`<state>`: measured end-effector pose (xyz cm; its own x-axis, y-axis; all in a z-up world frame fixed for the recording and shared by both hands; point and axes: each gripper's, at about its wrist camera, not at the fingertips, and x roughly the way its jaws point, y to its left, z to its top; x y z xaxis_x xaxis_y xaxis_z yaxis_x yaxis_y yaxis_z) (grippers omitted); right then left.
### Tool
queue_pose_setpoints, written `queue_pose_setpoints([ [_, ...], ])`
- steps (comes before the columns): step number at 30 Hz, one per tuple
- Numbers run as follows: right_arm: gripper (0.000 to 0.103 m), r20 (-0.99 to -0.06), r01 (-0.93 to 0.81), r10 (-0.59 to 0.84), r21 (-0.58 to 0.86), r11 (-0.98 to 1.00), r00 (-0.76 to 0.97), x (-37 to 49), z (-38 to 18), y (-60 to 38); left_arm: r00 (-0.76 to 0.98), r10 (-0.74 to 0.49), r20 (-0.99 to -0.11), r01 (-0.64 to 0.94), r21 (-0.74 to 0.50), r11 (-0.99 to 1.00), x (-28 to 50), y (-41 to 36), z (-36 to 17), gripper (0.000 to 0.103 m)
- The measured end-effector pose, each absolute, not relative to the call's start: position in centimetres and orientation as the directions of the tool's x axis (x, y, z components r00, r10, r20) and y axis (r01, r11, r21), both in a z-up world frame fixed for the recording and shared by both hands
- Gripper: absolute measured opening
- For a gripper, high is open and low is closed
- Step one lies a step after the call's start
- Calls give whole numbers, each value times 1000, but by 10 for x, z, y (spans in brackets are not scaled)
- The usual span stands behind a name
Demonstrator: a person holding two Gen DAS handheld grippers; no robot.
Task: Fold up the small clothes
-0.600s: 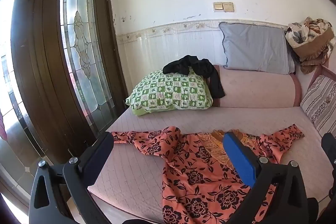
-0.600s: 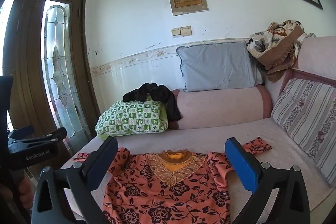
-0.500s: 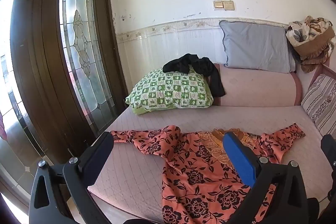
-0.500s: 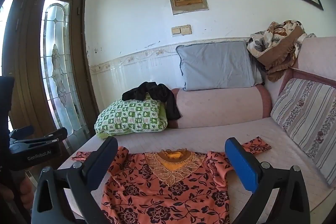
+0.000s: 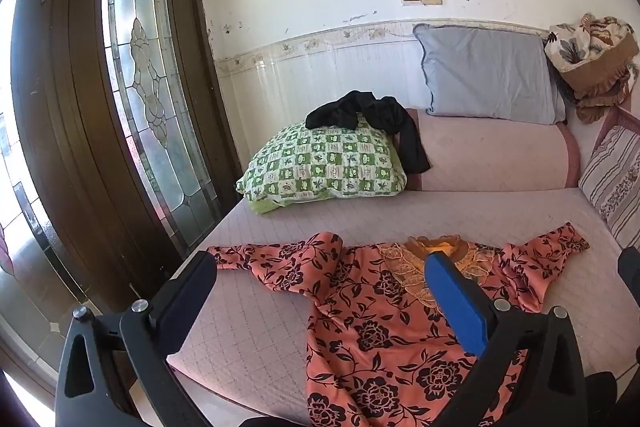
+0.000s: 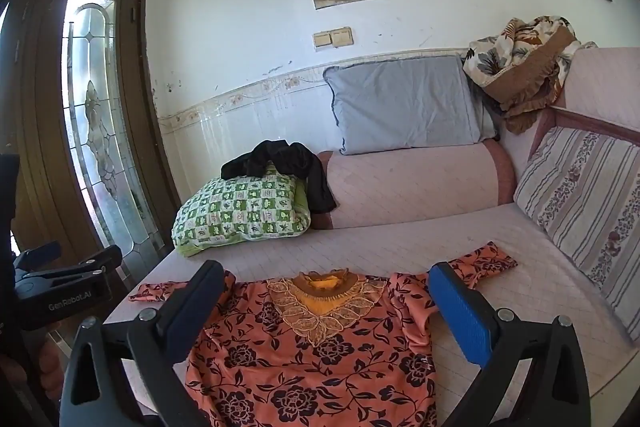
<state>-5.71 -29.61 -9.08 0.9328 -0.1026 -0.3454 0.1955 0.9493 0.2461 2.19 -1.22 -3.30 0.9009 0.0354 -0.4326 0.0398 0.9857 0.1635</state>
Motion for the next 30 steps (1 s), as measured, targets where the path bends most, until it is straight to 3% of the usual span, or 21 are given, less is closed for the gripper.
queue_pose_setpoints([
  [30, 103, -412, 188, -73, 246, 951, 908, -33, -112, -290, 868, 105, -485, -39, 145, 989, 48, 19, -42, 103],
])
